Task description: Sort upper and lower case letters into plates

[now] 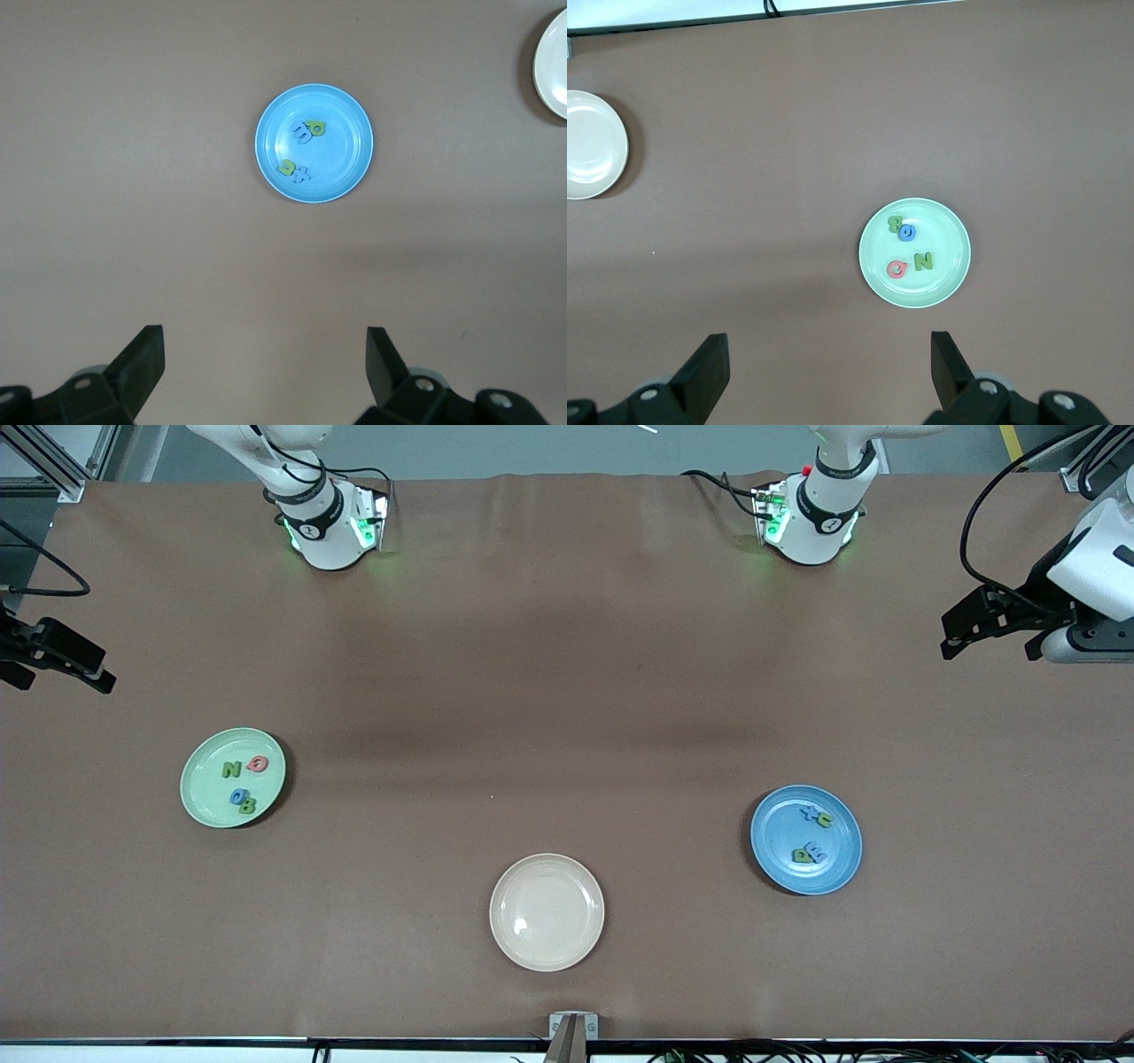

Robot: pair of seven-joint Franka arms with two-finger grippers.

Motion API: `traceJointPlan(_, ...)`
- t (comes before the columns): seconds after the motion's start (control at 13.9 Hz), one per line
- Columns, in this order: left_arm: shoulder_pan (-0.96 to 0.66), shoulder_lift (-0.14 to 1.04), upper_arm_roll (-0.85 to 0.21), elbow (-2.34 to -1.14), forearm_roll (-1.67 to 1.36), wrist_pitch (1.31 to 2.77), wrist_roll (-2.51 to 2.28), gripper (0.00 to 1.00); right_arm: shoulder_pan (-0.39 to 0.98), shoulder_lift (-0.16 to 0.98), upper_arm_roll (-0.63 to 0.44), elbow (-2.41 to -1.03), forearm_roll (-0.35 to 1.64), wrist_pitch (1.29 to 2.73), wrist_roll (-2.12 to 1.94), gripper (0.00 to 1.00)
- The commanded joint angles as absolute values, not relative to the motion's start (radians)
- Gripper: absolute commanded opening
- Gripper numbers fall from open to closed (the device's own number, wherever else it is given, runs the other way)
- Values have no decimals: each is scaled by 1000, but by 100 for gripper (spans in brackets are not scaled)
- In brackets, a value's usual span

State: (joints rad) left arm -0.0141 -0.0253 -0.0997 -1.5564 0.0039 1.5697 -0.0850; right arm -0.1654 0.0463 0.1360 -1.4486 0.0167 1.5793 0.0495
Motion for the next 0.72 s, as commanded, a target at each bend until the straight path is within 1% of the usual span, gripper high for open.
traceJointPlan(0.0,-11,-34,-100,-1546,-14,1563,-92,100,-187,49,153,-1434,2,1562,54,100)
traceJointPlan(0.36,-6,-32,-100,-1543,-14,1563,-86,100,-189,49,155,-1434,3,1566,57,100)
traceJointPlan(0.5,-5,-28,-97,-1519,-12,1562,-87,100,-187,49,155,-1434,3,1568,55,100)
traceJointPlan(0.65,-6,-28,-94,-1519,-11,1562,-89,100,-169,51,141,-1436,2,1568,57,100)
